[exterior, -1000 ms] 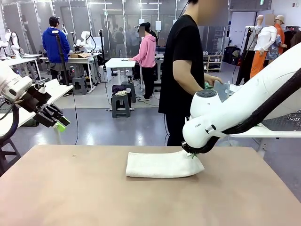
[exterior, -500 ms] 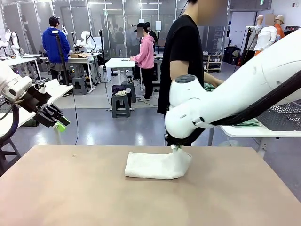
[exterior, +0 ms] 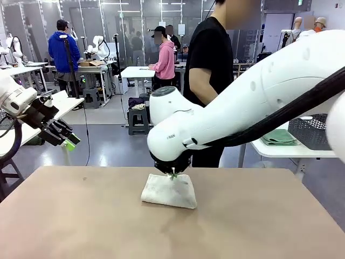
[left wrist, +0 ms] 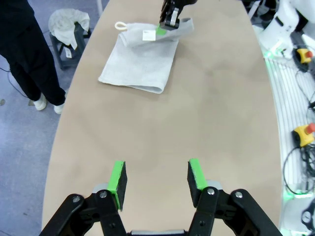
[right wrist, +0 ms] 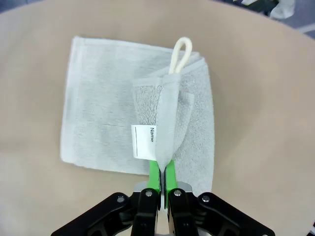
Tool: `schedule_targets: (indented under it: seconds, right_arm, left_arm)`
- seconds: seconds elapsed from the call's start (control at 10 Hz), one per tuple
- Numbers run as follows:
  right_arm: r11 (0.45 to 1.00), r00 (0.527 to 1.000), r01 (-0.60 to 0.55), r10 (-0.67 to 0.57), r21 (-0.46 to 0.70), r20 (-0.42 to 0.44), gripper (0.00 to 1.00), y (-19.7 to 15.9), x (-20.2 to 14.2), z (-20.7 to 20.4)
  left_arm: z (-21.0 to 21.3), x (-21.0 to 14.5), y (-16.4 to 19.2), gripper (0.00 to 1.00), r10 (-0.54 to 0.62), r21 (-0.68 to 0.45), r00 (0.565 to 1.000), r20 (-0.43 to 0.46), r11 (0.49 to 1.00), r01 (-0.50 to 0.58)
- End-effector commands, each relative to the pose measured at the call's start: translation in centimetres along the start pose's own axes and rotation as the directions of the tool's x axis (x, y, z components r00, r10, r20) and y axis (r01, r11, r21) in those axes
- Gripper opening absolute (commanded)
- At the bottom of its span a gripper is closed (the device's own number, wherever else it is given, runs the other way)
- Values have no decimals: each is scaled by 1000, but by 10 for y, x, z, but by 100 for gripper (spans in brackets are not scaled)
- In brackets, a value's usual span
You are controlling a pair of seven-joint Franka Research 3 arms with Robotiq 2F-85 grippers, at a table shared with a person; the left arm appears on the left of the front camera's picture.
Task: Fold the towels and place them in the basket.
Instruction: When a person lays out a Towel with hook on the table, fold it in half twice.
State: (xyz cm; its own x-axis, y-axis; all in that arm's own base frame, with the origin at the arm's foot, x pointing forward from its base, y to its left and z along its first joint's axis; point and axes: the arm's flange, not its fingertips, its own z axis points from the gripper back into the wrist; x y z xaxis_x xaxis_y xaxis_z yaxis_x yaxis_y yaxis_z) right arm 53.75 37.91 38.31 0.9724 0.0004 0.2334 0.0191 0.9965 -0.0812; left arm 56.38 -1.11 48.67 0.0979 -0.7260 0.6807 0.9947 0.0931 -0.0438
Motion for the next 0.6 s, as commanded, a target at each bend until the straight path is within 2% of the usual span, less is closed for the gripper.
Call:
schedule_targets:
  seconds: [0.0,0.2,0.5]
  right_arm:
    - [996,996,90,-90,9,15,0,18,9,-5]
    - [979,981,188,-192,83,39,0,31,13,-9]
    - [956,964,248,-260,157,55,0,38,14,-19]
  left_arm:
    - [1,1,-1,64,-2,5,1000,-4,1000,2]
    - [1,1,-1,64,-2,5,1000,-4,1000,2]
    - [1,1,-1,64,-2,5,1000,-4,1000,2]
